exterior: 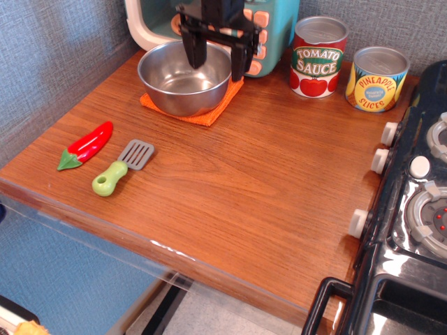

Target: Move the pot to the right of the green peeler

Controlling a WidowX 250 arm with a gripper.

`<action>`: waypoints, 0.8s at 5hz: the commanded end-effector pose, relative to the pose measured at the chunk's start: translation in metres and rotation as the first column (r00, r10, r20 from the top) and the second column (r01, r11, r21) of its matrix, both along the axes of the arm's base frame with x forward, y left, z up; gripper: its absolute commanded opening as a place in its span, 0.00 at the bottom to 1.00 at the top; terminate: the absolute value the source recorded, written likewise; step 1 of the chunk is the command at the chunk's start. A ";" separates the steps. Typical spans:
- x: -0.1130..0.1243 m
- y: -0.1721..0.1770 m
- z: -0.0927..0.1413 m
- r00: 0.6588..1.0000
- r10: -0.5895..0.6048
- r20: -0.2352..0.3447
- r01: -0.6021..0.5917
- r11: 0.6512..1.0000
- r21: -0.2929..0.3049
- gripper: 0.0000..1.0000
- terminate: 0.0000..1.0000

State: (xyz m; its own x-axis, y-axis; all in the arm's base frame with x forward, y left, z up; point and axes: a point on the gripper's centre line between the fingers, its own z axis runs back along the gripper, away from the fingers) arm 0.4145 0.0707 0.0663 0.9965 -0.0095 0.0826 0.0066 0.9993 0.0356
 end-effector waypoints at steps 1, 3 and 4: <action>0.011 0.008 -0.027 0.999 0.023 -0.044 -0.024 1.000 -0.013 1.00 0.00; 0.008 0.009 -0.010 1.000 0.010 -0.014 -0.010 1.000 -0.024 0.00 0.00; 0.003 0.007 0.003 1.000 -0.006 0.012 0.007 0.999 -0.040 0.00 0.00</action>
